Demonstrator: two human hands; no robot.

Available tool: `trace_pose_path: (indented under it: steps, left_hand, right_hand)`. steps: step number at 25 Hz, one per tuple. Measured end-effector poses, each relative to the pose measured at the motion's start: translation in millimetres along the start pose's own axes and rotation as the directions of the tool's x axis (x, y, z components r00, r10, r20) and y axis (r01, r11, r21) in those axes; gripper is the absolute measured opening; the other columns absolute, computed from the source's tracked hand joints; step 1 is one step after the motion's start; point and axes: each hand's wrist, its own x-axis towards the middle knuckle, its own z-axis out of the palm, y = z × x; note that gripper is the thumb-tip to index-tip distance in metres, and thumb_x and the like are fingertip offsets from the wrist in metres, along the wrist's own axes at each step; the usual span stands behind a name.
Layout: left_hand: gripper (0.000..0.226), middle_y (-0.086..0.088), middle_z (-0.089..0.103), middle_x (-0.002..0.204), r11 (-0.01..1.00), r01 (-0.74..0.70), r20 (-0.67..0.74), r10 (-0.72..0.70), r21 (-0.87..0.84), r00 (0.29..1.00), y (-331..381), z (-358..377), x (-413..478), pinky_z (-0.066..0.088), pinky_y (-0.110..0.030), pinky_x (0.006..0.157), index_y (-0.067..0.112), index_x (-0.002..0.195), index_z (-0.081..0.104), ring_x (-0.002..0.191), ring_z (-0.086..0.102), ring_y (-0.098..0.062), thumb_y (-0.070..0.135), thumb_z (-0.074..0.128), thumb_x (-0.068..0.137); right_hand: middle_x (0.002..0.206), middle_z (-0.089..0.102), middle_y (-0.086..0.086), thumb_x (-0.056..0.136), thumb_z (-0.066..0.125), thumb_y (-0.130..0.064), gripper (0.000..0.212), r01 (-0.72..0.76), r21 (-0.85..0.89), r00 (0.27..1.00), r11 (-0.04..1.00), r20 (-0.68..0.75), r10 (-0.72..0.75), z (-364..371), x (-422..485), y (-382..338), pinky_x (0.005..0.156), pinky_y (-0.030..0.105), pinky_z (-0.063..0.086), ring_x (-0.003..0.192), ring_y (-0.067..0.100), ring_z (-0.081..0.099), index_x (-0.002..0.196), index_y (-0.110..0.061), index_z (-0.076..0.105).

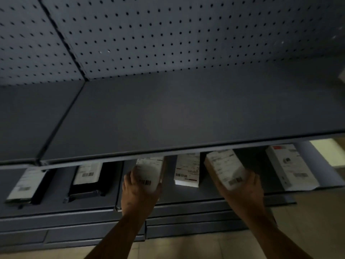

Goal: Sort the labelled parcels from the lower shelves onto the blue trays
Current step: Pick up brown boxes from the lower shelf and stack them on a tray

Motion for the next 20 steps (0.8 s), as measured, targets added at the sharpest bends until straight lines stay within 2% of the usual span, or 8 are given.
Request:
trace_pose_path:
  steps: [4,6,9,12,15,18,20]
  left_hand:
    - [0.120,-0.006,0.035,0.145,1.000,0.013,-0.074,-0.014,-0.016,0.997,1,-39,-30,0.046,-0.046,0.104,0.023,0.156,0.022,0.133,0.039,-0.028,0.054,0.089,0.061]
    - [0.119,-0.006,0.036,0.140,1.000,0.017,-0.152,-0.017,0.000,0.988,-8,-62,-52,0.049,-0.045,0.100,0.021,0.157,0.026,0.128,0.043,-0.028,0.052,0.088,0.060]
    - [0.119,-0.003,0.036,0.134,0.999,0.032,-0.265,-0.026,0.021,0.964,-32,-99,-82,0.053,-0.043,0.094,0.020,0.158,0.027,0.122,0.047,-0.027,0.050,0.086,0.059]
    - [0.118,0.000,0.035,0.133,0.992,0.121,-0.357,-0.097,0.045,0.929,-66,-141,-114,0.052,-0.035,0.096,0.021,0.159,0.025,0.120,0.046,-0.020,0.060,0.080,0.062]
    - [0.109,0.003,0.040,0.131,0.978,0.202,-0.493,-0.203,-0.056,0.846,-105,-180,-146,0.049,-0.034,0.097,0.018,0.152,0.035,0.118,0.049,-0.019,0.061,0.077,0.062]
    - [0.097,0.005,0.046,0.126,0.955,0.263,-0.634,-0.290,-0.139,0.717,-151,-232,-179,0.045,-0.032,0.097,0.016,0.141,0.042,0.117,0.050,-0.018,0.058,0.081,0.062]
    - [0.095,0.009,0.045,0.124,0.934,0.318,-0.704,-0.336,-0.163,0.625,-181,-275,-193,0.045,-0.034,0.098,0.018,0.139,0.042,0.116,0.048,-0.015,0.056,0.083,0.063]
  right_hand:
    - [0.112,0.049,-0.006,0.052,0.075,-0.084,0.100,0.016,0.129,0.964,0.991,0.263,-0.050,-28,0,-46,0.069,0.037,0.061,0.094,0.013,0.059,0.129,-0.029,0.043]
    - [0.114,0.042,-0.008,0.051,0.081,-0.074,0.104,0.074,0.223,0.929,0.972,0.339,-0.148,-34,-5,-74,0.067,0.037,0.061,0.096,0.015,0.058,0.135,-0.030,0.037]
    - [0.124,0.045,-0.001,0.054,0.089,-0.058,0.105,0.196,0.335,0.857,0.921,0.398,-0.327,-38,-20,-125,0.068,0.039,0.062,0.105,0.020,0.058,0.139,-0.027,0.037]
    - [0.121,0.048,0.000,0.056,0.082,-0.065,0.102,0.366,0.371,0.754,0.853,0.420,-0.506,-32,-50,-184,0.075,0.042,0.059,0.103,0.019,0.054,0.138,-0.023,0.038]
    - [0.116,0.047,0.000,0.056,0.082,-0.065,0.101,0.448,0.453,0.620,0.771,0.463,-0.633,-24,-105,-250,0.070,0.039,0.058,0.096,0.019,0.054,0.137,-0.022,0.040]
    - [0.118,0.049,0.004,0.058,0.092,-0.049,0.102,0.449,0.590,0.521,0.672,0.438,-0.733,-15,-166,-324,0.070,0.039,0.058,0.101,0.023,0.057,0.140,-0.012,0.045]
    - [0.122,0.046,0.002,0.062,0.090,-0.052,0.102,0.435,0.661,0.443,0.611,0.433,-0.785,-20,-196,-379,0.071,0.038,0.061,0.106,0.022,0.056,0.143,-0.013,0.041]
